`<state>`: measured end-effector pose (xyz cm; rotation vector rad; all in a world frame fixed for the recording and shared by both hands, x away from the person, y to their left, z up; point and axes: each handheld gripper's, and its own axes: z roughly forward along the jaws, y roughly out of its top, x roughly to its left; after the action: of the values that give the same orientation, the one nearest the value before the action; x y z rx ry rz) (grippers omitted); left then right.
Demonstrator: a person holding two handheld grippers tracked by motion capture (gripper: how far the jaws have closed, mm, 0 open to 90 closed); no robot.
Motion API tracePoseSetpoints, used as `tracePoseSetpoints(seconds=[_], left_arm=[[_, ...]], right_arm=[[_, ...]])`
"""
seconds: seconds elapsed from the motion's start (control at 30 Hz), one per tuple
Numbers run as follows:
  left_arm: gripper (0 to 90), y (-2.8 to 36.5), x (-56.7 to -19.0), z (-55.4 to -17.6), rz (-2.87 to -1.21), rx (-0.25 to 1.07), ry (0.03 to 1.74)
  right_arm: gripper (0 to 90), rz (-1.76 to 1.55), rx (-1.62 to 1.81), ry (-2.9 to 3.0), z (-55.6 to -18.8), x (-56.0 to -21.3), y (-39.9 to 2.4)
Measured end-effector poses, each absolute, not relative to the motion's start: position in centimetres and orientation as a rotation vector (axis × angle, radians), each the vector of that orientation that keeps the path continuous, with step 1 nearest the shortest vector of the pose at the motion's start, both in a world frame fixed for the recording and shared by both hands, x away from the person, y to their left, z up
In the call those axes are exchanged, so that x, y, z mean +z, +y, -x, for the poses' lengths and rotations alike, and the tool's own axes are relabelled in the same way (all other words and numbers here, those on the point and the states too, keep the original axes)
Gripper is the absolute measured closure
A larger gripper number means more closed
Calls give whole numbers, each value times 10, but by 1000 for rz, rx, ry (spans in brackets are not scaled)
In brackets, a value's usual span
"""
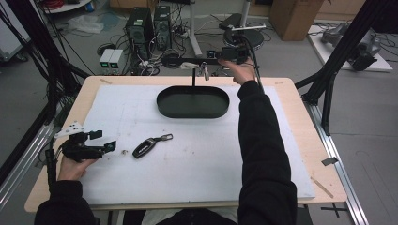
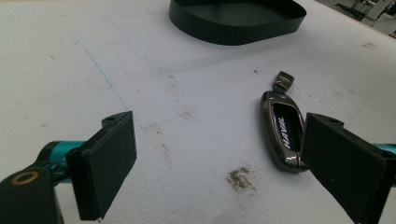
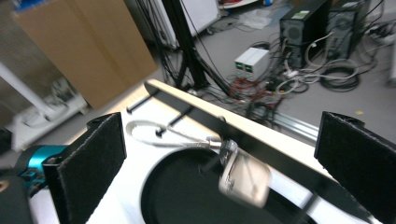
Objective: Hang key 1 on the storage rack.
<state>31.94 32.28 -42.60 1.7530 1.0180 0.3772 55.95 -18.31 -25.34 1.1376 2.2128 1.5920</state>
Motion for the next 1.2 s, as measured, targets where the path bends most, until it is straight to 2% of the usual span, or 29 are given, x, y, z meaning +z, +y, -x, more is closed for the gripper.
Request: tracePoseSetpoints(seconds=[0.8,1.2], left_arm=[[114,324,-425,-319,-1744,377,1023],[114,324,-425,-319,-1743,374,1024]], right_arm=[[8,-1043,1394,2277,-498,-263,-224],[7,-1010,1326,2327,-474,-289,-230]])
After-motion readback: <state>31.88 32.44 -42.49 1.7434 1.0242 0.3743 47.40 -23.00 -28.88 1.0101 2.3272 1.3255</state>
